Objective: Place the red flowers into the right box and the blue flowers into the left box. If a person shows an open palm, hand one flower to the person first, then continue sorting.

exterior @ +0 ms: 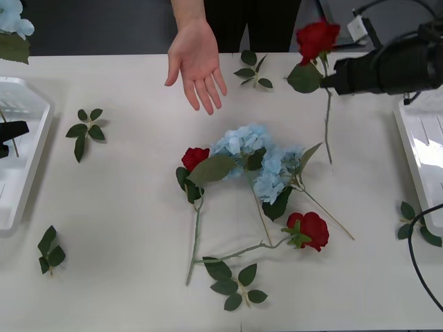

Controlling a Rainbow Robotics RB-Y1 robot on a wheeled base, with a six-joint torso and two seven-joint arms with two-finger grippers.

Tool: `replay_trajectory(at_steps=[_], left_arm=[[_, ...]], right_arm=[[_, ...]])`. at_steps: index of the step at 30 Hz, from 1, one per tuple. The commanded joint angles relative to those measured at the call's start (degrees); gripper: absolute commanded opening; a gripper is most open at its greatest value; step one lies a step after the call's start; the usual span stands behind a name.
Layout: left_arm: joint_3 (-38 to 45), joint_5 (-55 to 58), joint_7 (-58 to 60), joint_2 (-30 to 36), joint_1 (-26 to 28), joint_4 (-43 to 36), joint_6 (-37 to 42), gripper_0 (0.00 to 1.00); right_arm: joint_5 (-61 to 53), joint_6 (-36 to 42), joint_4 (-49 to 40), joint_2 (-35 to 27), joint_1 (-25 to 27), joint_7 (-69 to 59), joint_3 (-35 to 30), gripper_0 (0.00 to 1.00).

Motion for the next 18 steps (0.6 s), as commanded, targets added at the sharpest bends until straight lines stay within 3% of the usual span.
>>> replay_trajectory(at_steps=[1,10,18], left_arm=[[1.7,0.0,0.0,2.8,1.3,-0.4,0.3,0.00],[1.7,0.0,0.0,2.8,1.3,-0.4,0.3,0.00],[1.7,0.0,0.0,2.8,1.3,-0.4,0.3,0.00]], right_arm=[[-7.2,-4.4,-0.7,2.3,-6.5,7.8,0.8,0.00],[-24.1,-15.6,-0.7,8.4,-14.2,21.8,0.8,0.00],[-30.7,-19.3,-0.7,12.4,-20.1,34.4,0.8,0.00]])
